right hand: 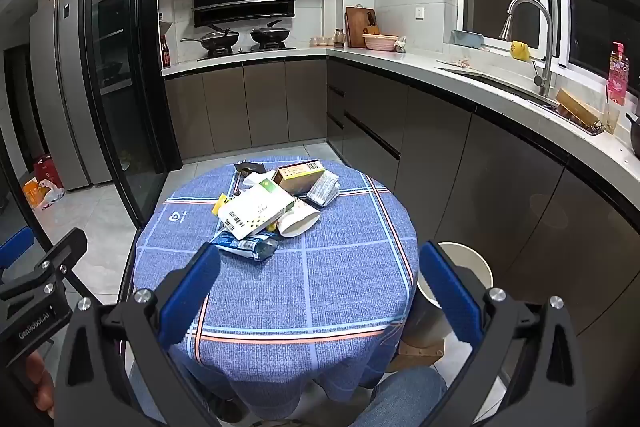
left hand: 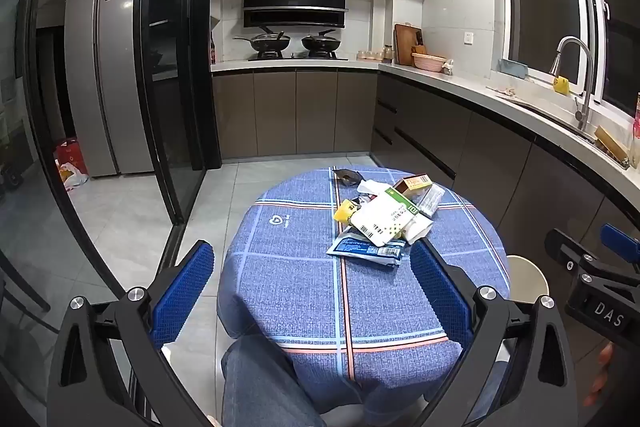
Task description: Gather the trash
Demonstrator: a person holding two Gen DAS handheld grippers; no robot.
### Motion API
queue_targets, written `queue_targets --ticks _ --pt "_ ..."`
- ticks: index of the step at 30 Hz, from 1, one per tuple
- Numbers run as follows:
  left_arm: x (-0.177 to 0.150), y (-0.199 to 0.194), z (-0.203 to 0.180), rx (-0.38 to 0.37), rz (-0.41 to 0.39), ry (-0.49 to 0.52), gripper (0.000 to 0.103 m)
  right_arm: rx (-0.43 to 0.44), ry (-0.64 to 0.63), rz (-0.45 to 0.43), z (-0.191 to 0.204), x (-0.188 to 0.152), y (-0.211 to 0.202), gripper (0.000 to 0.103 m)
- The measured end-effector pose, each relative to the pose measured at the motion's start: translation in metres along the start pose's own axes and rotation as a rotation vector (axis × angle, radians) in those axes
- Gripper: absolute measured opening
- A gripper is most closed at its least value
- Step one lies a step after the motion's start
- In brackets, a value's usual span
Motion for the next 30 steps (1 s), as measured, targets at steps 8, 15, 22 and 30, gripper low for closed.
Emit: queue_targets --ticks 8,15,22,30 --pt "0.0001 0.0001 -0.0003 0.002 -0.001 -0.001 0.095 -0.007 0.002 -0.005 -0.0008 -0.0007 0.0005 0.1" --pt "-0.0003 -0.0004 -0.0014 -0.002 0.002 -0.001 0.095 -0.004 -0.001 0.001 -0.0014 -0.0008 0.0009 0.1" --pt "0.0013 -0.0004 0.0002 -0.004 0.004 -0.005 0.095 -0.005 -0.002 0.003 -0.0008 -0.0003 0.0008 0.1" --pt "0.0024 -0.0005 -0.0023 -0.01 0.001 -0.005 0.095 -0.008 -0.003 0.004 0.0011 0.001 0.0027 0.1"
Point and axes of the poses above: each gripper's, at about its wrist camera, not at the fingertips, and y roughly the way its jaws point, z to its left, x to its top, the point moved 10 cm from there along y, roughly the way its jaws point, and after that the axes turned 8 degrees about -y, right-handed, at the moved point
